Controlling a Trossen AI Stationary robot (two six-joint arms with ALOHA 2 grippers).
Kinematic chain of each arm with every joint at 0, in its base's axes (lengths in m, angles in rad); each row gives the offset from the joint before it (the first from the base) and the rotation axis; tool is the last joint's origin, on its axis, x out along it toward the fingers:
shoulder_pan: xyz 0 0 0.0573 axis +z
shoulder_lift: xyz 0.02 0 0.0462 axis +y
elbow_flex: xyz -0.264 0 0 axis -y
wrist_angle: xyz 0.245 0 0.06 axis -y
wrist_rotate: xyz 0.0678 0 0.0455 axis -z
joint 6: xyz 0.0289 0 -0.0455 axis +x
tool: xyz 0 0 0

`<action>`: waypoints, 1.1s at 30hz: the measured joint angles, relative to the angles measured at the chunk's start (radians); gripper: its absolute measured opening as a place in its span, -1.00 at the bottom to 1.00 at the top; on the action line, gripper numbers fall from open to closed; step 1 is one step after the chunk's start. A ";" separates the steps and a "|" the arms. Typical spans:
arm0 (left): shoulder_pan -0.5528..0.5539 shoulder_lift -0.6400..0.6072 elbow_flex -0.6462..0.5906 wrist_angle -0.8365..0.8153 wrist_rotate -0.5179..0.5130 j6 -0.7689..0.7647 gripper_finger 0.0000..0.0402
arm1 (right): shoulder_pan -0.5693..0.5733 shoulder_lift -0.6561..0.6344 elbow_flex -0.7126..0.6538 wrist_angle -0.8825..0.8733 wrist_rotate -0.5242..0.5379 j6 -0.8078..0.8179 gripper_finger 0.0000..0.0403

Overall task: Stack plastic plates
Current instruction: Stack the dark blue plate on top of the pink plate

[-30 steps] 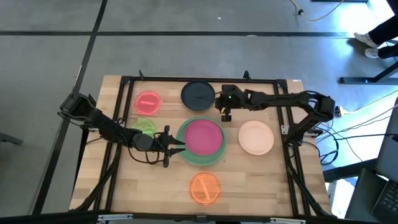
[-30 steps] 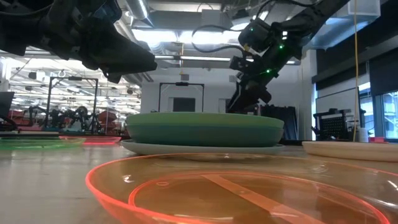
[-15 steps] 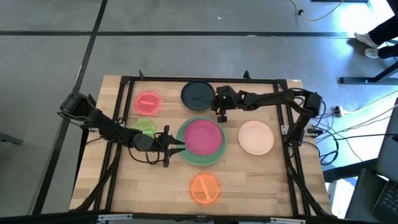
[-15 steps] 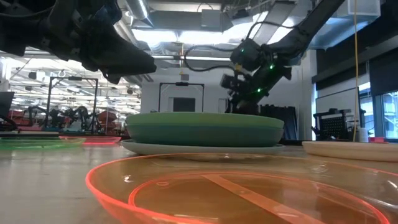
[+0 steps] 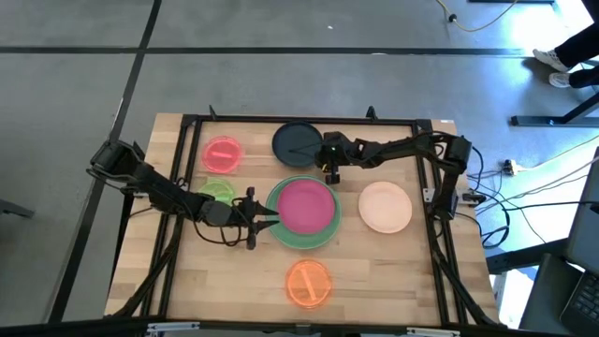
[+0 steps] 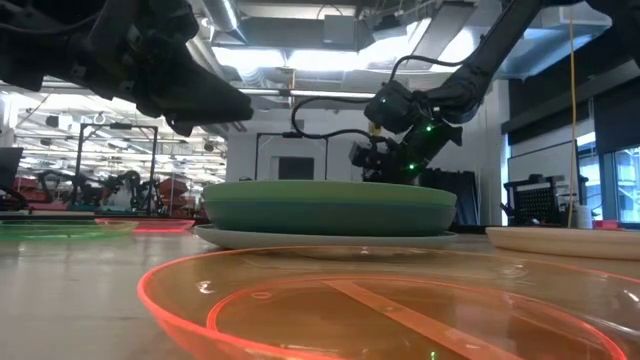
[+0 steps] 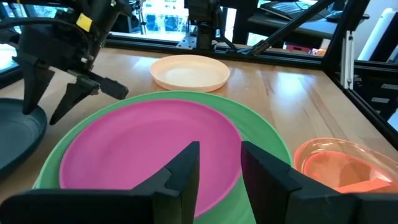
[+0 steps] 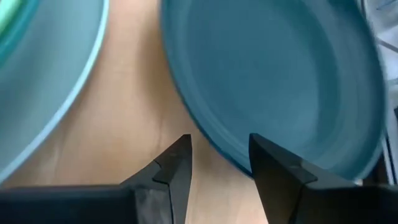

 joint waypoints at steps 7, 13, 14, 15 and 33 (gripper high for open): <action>0.000 0.000 0.000 0.000 0.000 0.000 -0.45 | 0.000 0.000 0.000 0.031 0.003 -0.008 -0.28; 0.000 0.000 0.000 0.000 0.001 -0.001 -0.45 | 0.000 0.002 0.000 0.045 0.001 -0.008 -0.47; -0.001 0.000 0.000 0.000 0.001 -0.001 -0.45 | 0.000 0.008 0.000 0.046 0.001 -0.009 -0.50; -0.002 0.000 0.000 0.000 0.001 -0.001 -0.45 | 0.000 0.011 0.000 0.047 0.001 -0.011 -0.52; -0.001 0.000 0.000 -0.008 0.002 -0.002 -0.45 | 0.000 0.022 0.000 0.040 0.065 -0.066 -0.98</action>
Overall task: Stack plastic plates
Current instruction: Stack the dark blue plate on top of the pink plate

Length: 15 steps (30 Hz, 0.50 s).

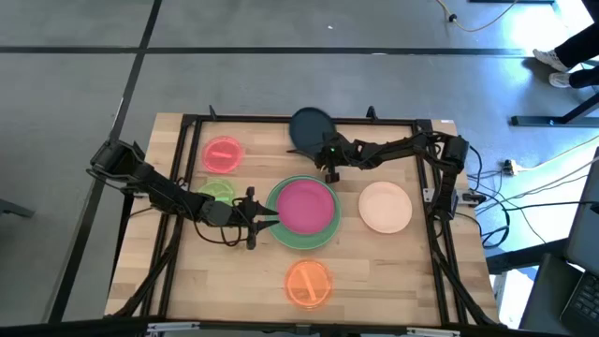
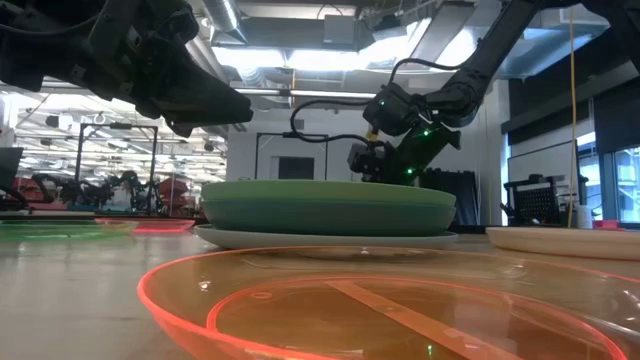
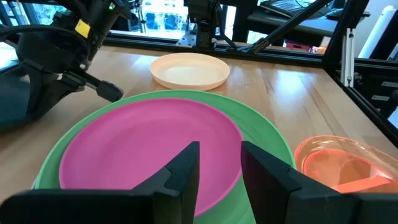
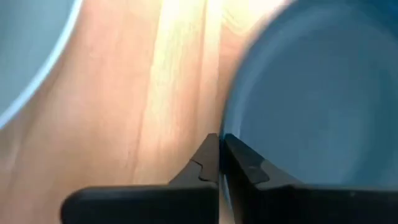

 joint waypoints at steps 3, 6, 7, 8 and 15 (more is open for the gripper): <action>0.000 0.000 0.000 0.000 0.000 0.000 -0.45 | 0.001 0.000 0.000 0.002 0.024 0.004 -0.97; 0.000 0.000 0.000 -0.001 0.000 0.000 -0.45 | 0.012 -0.008 0.000 -0.009 0.043 0.005 -0.99; 0.000 0.000 0.000 -0.001 0.000 0.000 -0.45 | 0.019 -0.016 -0.001 -0.010 0.053 0.007 -0.99; 0.000 0.000 0.000 -0.001 0.000 0.000 -0.45 | 0.026 -0.025 -0.001 -0.011 0.064 0.009 -0.98; 0.000 0.000 0.000 -0.001 0.000 0.000 -0.45 | 0.114 -0.139 -0.001 -0.054 0.100 0.014 -0.99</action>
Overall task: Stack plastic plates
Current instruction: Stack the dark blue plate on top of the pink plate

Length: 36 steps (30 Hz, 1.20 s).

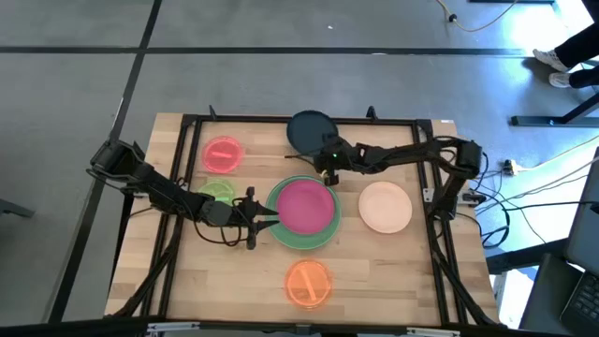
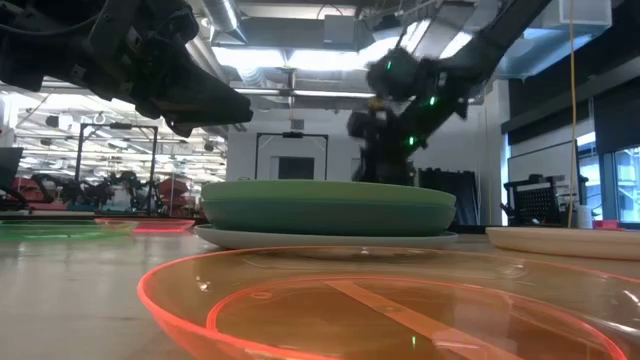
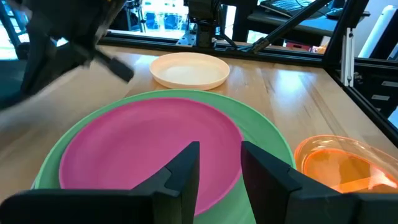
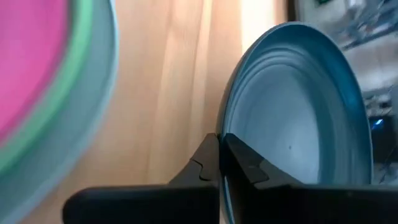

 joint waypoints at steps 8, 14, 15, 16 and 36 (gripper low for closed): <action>0.000 0.000 0.000 0.000 0.000 0.000 -0.45 | 0.157 -0.146 0.000 -0.055 0.002 0.003 -0.99; -0.001 0.000 0.000 0.000 0.000 0.001 -0.45 | 0.265 -0.176 0.000 -0.077 0.002 0.095 -0.99; -0.003 0.000 0.000 0.000 0.000 0.001 -0.45 | 0.282 -0.175 0.000 -0.087 0.002 0.102 -0.99; -0.007 0.000 0.000 0.001 0.000 0.001 -0.45 | 0.300 -0.175 0.000 -0.098 0.001 0.107 -0.99; -0.177 -0.179 0.000 0.023 -0.107 0.116 -0.45 | 0.530 -0.142 -0.001 -0.215 -0.046 0.334 -0.99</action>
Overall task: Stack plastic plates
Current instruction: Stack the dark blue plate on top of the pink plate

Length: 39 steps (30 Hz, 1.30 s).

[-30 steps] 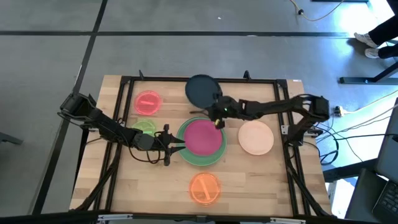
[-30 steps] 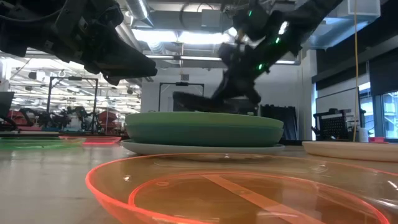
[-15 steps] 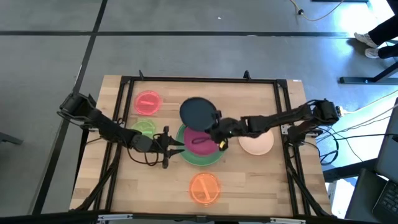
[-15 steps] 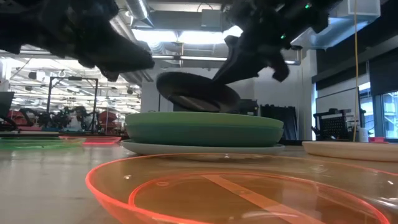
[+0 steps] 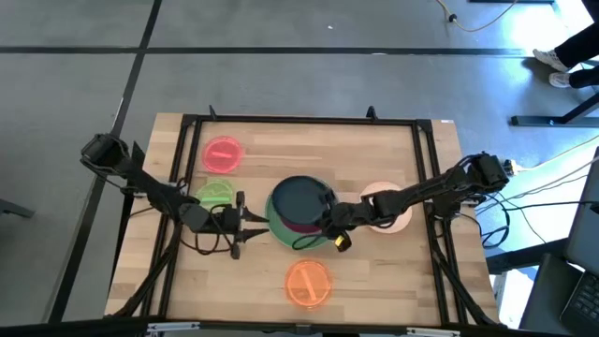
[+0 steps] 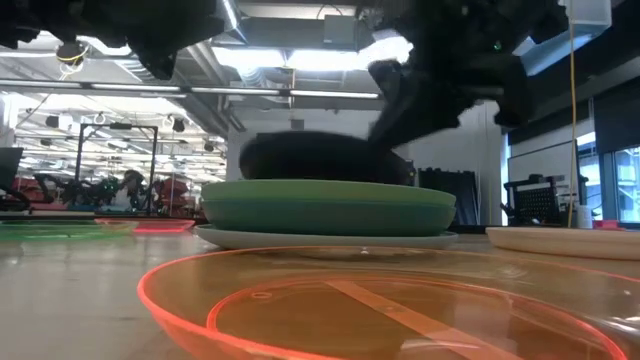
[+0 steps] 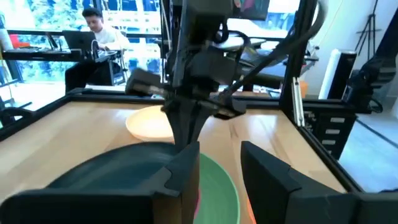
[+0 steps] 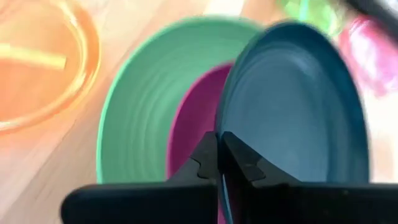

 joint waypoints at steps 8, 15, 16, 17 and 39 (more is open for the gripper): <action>0.005 0.007 0.000 -0.008 0.000 -0.001 -0.45 | -0.002 0.042 0.000 -0.011 -0.049 0.009 -0.99; 0.005 0.007 0.000 -0.013 0.001 -0.002 -0.45 | -0.002 0.079 0.000 0.016 -0.111 0.009 -0.99; 0.005 0.007 0.000 -0.012 0.001 -0.002 -0.45 | -0.002 0.079 0.000 0.015 -0.120 0.008 -0.99; 0.005 0.007 0.000 -0.013 0.001 -0.003 -0.45 | -0.002 0.079 0.000 0.019 -0.127 0.008 -0.99; 0.005 0.007 0.000 -0.014 0.002 -0.004 -0.45 | -0.002 0.079 0.000 0.072 -0.161 0.185 -0.67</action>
